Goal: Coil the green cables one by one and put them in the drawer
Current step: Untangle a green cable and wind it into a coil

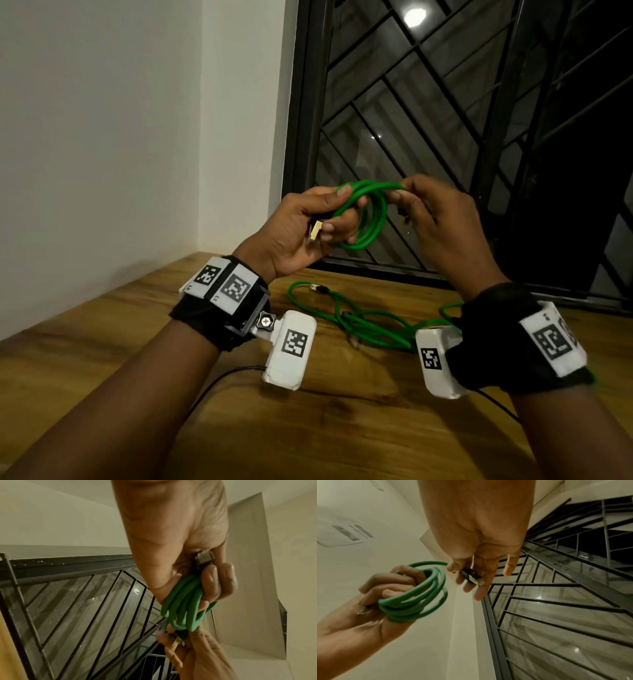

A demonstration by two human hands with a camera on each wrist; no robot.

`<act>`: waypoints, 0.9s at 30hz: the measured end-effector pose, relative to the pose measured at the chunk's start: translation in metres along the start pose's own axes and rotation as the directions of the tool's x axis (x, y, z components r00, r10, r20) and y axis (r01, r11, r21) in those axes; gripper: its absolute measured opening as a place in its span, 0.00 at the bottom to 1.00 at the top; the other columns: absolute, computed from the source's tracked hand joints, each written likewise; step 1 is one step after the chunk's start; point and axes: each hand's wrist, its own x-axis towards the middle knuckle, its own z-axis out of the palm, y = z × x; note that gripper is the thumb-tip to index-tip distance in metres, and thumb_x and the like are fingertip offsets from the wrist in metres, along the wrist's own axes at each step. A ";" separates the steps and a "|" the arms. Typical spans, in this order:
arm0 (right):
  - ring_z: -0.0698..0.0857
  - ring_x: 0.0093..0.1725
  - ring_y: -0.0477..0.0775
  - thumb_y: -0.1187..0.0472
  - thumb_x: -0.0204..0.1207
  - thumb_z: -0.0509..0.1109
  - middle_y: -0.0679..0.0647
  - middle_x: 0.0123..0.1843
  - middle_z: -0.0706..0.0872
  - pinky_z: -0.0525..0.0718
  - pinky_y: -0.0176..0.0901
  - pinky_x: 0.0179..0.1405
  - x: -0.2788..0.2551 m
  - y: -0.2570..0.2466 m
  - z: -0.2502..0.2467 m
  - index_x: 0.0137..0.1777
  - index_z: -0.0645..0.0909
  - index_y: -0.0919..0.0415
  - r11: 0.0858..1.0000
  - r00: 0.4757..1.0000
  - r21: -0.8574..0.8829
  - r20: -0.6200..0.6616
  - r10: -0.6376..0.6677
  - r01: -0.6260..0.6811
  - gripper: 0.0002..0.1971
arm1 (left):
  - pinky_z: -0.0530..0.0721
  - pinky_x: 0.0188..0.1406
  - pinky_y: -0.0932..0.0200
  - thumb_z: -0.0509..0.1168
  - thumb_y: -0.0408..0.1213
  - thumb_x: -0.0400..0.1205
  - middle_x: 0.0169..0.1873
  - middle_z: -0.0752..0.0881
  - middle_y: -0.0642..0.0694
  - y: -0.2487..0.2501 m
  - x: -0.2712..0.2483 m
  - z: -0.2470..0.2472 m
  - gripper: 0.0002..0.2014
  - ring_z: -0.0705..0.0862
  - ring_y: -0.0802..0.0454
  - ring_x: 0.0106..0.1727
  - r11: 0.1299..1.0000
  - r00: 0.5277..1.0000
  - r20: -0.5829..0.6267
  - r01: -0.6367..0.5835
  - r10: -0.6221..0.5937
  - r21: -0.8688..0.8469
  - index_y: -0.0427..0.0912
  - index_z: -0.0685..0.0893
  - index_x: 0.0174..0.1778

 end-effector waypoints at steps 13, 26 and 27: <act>0.70 0.20 0.54 0.54 0.90 0.59 0.64 0.30 0.77 0.66 0.37 0.20 -0.001 -0.021 0.002 0.42 0.80 0.77 0.811 0.905 0.409 0.265 0.333 -0.418 0.24 | 0.77 0.37 0.60 0.47 0.41 0.90 0.20 0.73 0.51 0.002 -0.001 0.012 0.17 0.69 0.57 0.23 0.988 1.000 0.022 0.005 -0.002 -0.154 0.35 0.76 0.47; 0.82 0.30 0.45 0.58 0.90 0.54 0.65 0.41 0.85 0.79 0.42 0.26 -0.008 -0.040 0.017 0.54 0.87 0.58 0.720 0.868 0.487 0.244 0.432 -0.494 0.18 | 0.75 0.35 0.63 0.49 0.43 0.90 0.19 0.73 0.53 -0.004 0.004 0.007 0.17 0.61 0.57 0.21 0.946 0.998 -0.042 -0.059 0.048 -0.318 0.38 0.77 0.44; 0.83 0.33 0.47 0.59 0.89 0.53 0.68 0.45 0.87 0.82 0.48 0.30 -0.009 -0.041 0.019 0.55 0.86 0.60 0.756 0.883 0.458 0.214 0.417 -0.468 0.18 | 0.75 0.35 0.63 0.50 0.43 0.89 0.19 0.73 0.53 -0.005 0.004 0.006 0.16 0.60 0.57 0.21 0.941 0.997 -0.050 -0.064 0.051 -0.332 0.38 0.78 0.44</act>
